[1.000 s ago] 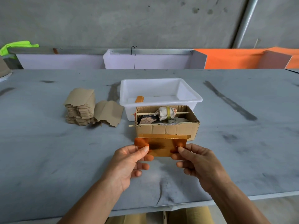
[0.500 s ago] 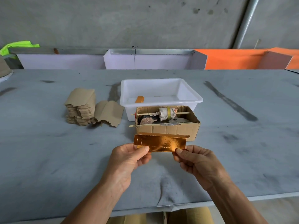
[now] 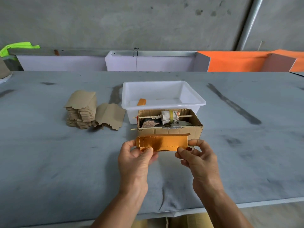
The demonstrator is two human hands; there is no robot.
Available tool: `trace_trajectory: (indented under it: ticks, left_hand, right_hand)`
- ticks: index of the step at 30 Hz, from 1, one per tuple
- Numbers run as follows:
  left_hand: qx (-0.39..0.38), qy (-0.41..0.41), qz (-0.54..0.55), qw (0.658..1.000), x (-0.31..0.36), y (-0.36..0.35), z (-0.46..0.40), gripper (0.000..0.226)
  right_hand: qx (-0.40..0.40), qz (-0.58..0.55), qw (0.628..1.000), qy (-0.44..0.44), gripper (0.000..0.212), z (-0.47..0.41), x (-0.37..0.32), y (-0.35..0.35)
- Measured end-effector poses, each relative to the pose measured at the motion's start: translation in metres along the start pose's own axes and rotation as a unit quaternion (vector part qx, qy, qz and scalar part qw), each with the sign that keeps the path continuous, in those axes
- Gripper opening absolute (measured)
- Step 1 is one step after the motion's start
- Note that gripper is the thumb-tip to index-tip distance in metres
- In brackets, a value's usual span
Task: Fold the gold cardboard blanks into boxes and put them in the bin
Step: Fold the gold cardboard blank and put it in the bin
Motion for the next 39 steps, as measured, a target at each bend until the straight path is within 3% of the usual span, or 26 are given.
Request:
trace_trajectory:
  ticks: [7,15,19,28,31,39]
  left_hand:
    - [0.011,0.029,0.017,0.999,-0.011,-0.008,-0.002,0.040]
    - [-0.012,-0.031,-0.009,0.999,-0.009,-0.009,0.003,0.040]
    - [-0.022,-0.031,-0.012,0.999,-0.008,-0.005,-0.001,0.038]
    - [-0.061,0.014,0.027,0.998,-0.009,-0.002,-0.003,0.012]
    - [-0.057,0.025,0.030,0.998,-0.009,0.001,-0.003,0.020]
    - [-0.122,0.036,-0.007,0.992,-0.004,-0.001,-0.007,0.037]
  right_hand:
    - [0.000,-0.034,0.999,-0.004,0.045,-0.001,0.008,-0.006]
    - [-0.005,-0.133,0.987,-0.094,0.064,0.007,0.033,-0.021]
    - [-0.003,-0.136,0.986,-0.097,0.058,0.005,0.032,-0.016]
    - [-0.034,-0.186,0.973,-0.129,0.022,0.003,0.033,-0.006]
    - [-0.036,-0.189,0.971,-0.144,0.011,0.004,0.034,-0.005]
    - [-0.031,-0.146,0.983,-0.106,0.013,0.004,0.024,0.002]
Point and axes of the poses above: each hand's wrist, its own z-axis away from the middle knuckle, its own y-axis out of the back of the hand, x = y × z, the point moved 6 cm from there along -z, towards the middle knuckle, and after that the axes turned 6 degrees about -z, right-handed, at the moved point
